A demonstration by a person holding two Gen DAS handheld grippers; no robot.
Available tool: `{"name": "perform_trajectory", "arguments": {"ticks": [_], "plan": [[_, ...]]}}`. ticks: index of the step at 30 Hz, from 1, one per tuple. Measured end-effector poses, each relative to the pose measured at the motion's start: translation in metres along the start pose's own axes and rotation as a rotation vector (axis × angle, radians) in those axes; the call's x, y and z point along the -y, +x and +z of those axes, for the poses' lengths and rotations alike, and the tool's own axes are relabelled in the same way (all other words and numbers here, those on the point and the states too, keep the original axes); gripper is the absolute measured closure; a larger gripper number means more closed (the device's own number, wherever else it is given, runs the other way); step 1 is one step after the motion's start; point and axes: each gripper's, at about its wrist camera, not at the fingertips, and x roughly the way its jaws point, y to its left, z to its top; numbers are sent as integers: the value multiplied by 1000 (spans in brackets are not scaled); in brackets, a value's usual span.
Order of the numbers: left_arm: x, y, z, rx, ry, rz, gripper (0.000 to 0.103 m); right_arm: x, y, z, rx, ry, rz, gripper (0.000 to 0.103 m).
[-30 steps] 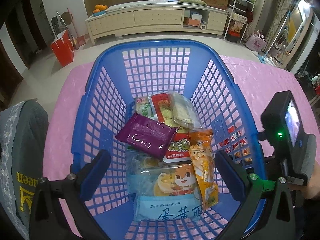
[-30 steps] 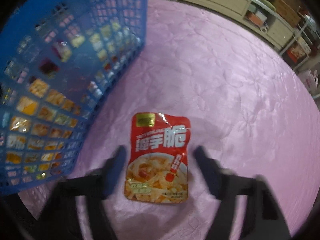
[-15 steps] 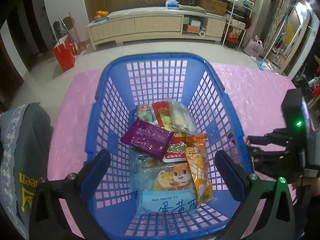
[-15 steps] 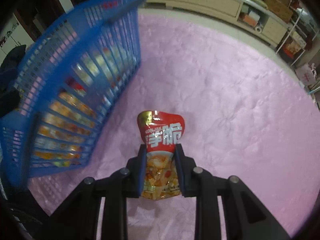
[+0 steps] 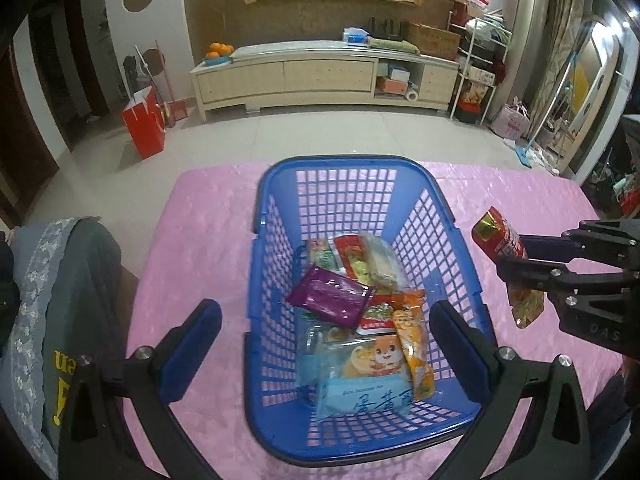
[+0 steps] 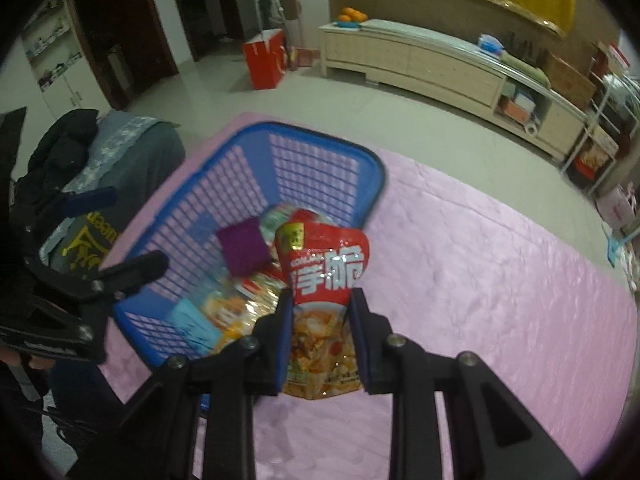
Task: Organize snacks
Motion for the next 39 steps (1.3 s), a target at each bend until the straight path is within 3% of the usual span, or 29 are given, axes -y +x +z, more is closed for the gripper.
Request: {"name": "perform_trajectory", "arguments": {"ticks": [14,25,29,31,39], "plan": [[-45,13,-9,-20,-66,36,0,-46,48,30,-63,-55,54,71],[-61,24,-13,-32,-102,21,0,-55,81,47,-119,-81,22,70],[-63,28,-15,-39,-90,28,0,-55,78,49,-63,-80,5,48],[-64,29,-16,-41,-95,23,0,-53,77,48,-59,-72,16,29],[-57,22,-16,-22,-96,21,0,-43,54,39,-21,-48,7,26]]}}
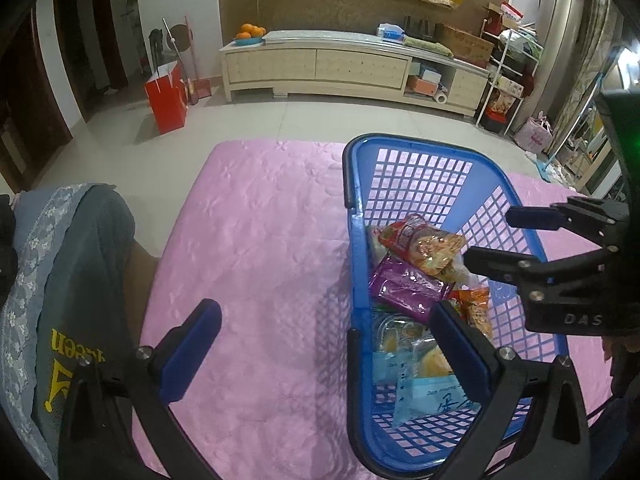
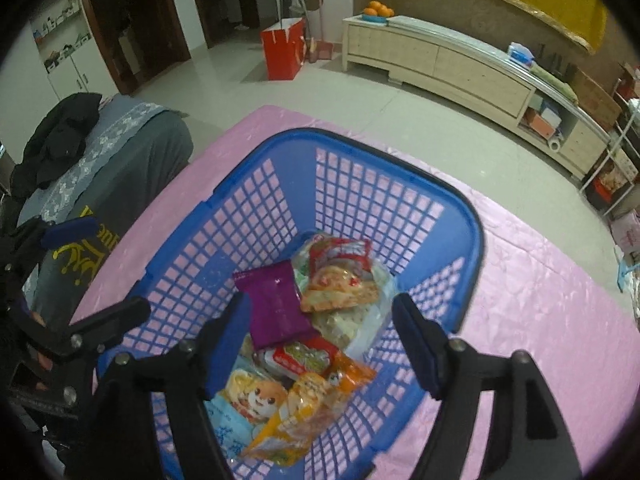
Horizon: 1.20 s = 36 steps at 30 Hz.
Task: Organize snacks
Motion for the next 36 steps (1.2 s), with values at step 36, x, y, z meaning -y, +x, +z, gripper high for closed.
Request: {"name": "perform_trajectory", "arguments": {"ticks": [36], "plan": [[136,-218,-132,520,81,-51,0,-18,-240,-213,488,183,-244,0]]}}
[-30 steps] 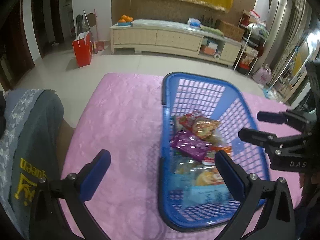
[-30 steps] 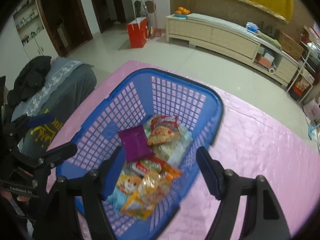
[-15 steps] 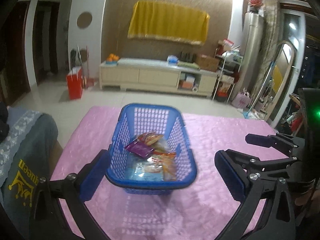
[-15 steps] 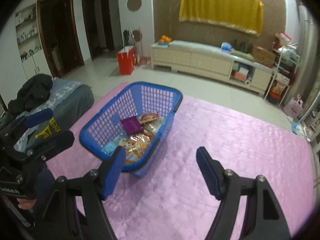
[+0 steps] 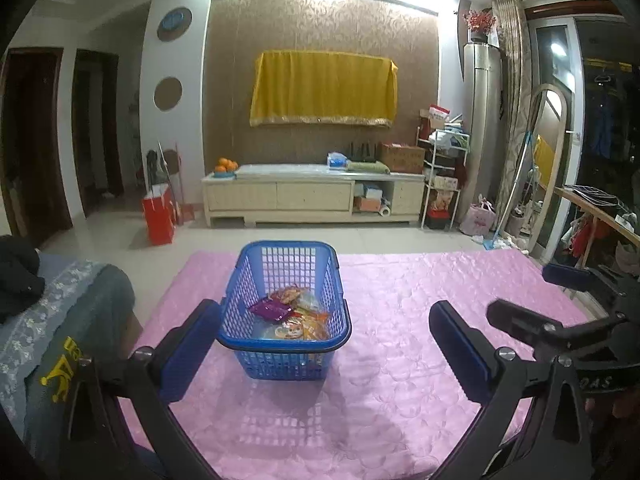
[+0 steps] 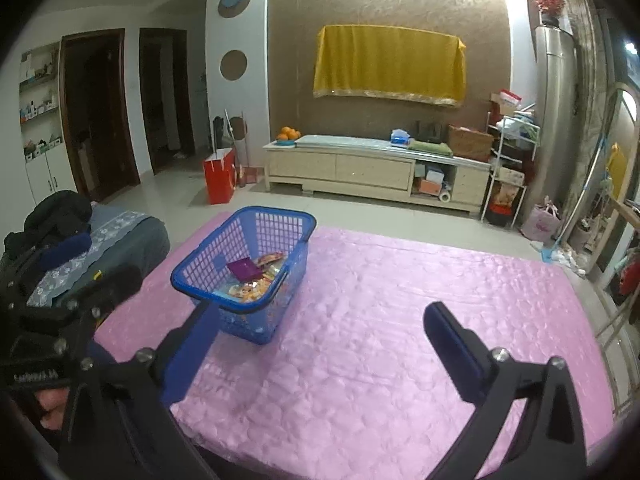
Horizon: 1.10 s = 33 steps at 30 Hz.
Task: Organize snacks
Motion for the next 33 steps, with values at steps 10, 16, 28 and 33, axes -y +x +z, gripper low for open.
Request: {"name": "perform_trajectory", "arguments": {"ticks": [10,16,28,33], "plan": [[12,-21,-11,8,20,-13,0,2,-28,-11,75,42,-15,0],[16,-24,-12,4,23,-20,0,5,-33,-16,83,59,-10,0],[21,-30,-13,6,35,16,0,5,-42,-19,91,57,-15,0],[22,-31,-14,-2,28,11,0,4,-44,-21,91,65,-16,0]]}}
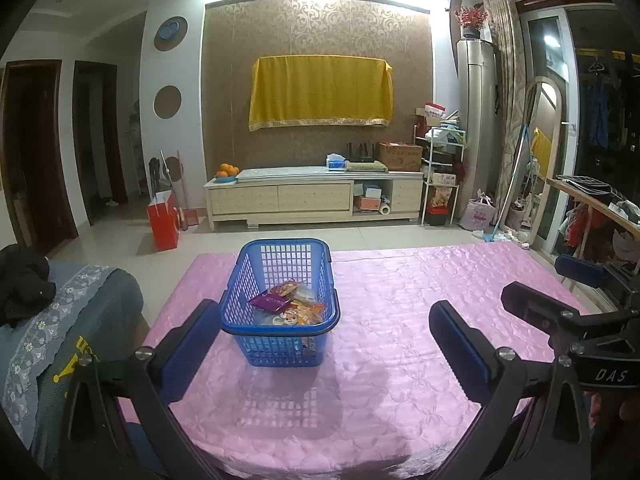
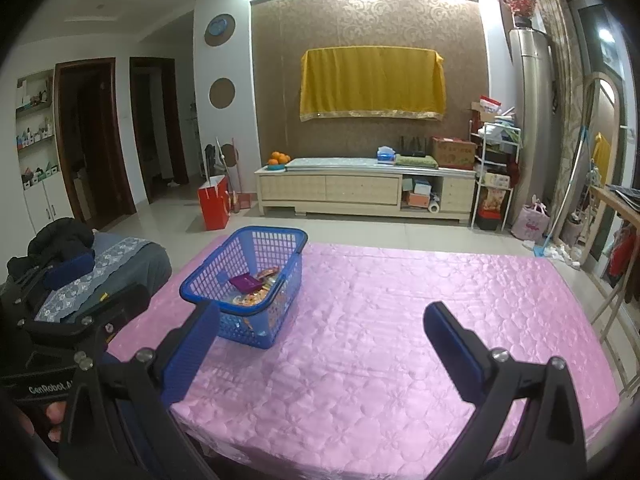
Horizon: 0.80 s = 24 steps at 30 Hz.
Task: Organize snacks
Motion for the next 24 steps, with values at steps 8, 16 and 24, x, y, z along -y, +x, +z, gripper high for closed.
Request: {"name": "perform_trajectory", "arguments": {"ticks": [8,16,24], "plan": [[1,0,0,1,-3,-7,0,0,-4,2,8,-6,-9,0],[2,0,1,-4,-2,-6,0,2,-5,1,7,5,-12,0],[4,-1,1,-1,-3,-6,0,1,-7,2,17,-3,-18,0]]}}
